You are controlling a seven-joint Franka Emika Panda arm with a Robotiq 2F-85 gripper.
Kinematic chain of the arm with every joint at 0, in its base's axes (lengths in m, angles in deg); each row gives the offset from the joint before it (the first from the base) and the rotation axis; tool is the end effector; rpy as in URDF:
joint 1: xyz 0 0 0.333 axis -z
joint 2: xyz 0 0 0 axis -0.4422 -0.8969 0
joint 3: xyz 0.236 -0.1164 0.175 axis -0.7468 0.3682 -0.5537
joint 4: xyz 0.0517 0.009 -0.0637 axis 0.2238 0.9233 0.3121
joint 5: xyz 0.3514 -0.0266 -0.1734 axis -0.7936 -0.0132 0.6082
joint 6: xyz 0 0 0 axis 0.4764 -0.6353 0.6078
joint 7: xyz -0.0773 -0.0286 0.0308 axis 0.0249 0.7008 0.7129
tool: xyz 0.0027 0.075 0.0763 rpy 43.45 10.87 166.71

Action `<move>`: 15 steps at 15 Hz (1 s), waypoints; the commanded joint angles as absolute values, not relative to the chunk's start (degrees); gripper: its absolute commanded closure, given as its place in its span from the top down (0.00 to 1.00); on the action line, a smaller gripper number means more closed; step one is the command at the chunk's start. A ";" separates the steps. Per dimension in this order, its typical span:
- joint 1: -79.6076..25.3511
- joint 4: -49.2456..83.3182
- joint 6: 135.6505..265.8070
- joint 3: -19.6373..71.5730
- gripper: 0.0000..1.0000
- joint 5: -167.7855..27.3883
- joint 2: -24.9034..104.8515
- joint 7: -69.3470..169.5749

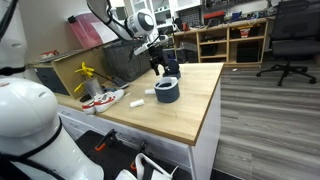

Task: Pick up the furthest white object and place it in the blue and white container

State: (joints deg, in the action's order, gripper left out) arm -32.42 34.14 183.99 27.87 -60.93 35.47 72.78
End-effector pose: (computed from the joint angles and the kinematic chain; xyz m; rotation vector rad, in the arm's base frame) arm 0.5988 -0.0056 0.2908 2.8295 -0.4960 -0.2351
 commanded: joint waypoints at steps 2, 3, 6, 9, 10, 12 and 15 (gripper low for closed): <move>-31.53 37.83 182.57 26.77 1.00 -61.61 39.96 71.42; -31.27 37.89 182.71 26.97 1.00 -61.49 39.96 71.83; -29.93 37.31 183.11 28.09 1.00 -61.47 38.82 73.32; -28.36 36.91 184.38 28.95 1.00 -61.67 37.80 74.01; -27.93 36.57 184.62 29.12 1.00 -61.90 37.35 74.18; -27.47 36.13 185.00 29.43 1.00 -61.90 36.66 74.95; -27.26 35.71 186.76 29.44 1.00 -62.29 35.18 76.46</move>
State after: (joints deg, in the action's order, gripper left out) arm -27.18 36.57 185.01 29.34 -61.12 36.50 74.65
